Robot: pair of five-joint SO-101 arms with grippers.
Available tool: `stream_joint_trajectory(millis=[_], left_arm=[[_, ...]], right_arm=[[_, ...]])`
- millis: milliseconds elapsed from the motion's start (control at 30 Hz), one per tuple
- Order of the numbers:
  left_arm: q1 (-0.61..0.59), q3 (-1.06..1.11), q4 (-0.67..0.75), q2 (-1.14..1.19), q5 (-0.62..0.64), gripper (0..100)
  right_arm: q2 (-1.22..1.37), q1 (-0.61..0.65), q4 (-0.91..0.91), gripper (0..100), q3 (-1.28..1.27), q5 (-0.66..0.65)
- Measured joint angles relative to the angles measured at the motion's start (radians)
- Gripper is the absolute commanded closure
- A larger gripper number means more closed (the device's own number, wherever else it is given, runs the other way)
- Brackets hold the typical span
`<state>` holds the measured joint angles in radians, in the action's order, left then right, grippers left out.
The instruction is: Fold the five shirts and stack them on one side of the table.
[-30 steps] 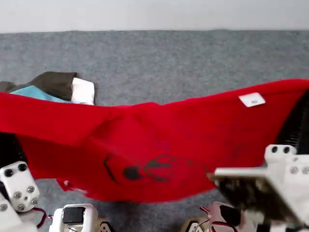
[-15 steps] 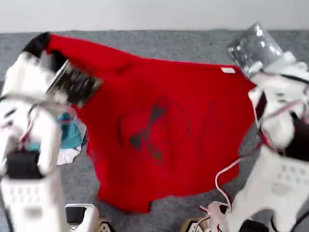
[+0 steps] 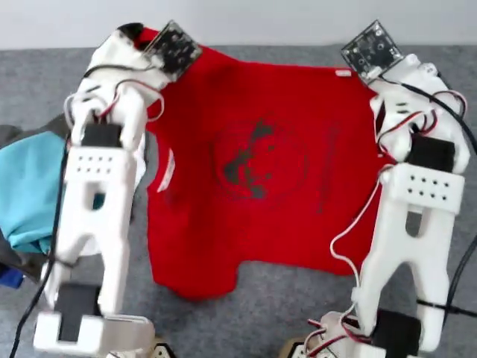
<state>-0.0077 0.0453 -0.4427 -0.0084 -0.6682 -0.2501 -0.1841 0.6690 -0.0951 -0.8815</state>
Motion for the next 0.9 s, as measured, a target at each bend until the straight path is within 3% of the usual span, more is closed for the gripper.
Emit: stream_joint_trajectory(millis=[200,433,633,900], left_arm=[[0.011,-0.221,-0.018,0.216,-0.08,98],[0.038,-0.344,-0.204,0.295,-0.135,98],[0.063,-0.37,-0.522,0.287,-0.143,98],[0.087,-0.37,-1.042,0.19,-0.144,98]], right_arm=[[0.086,0.0,-0.152,98.9,-0.002,-0.058],[0.112,0.0,-0.213,98.9,-0.002,-0.098],[0.112,0.0,-0.023,98.9,-0.002,-0.101],[0.066,-0.002,0.41,98.9,-0.002,-0.101]])
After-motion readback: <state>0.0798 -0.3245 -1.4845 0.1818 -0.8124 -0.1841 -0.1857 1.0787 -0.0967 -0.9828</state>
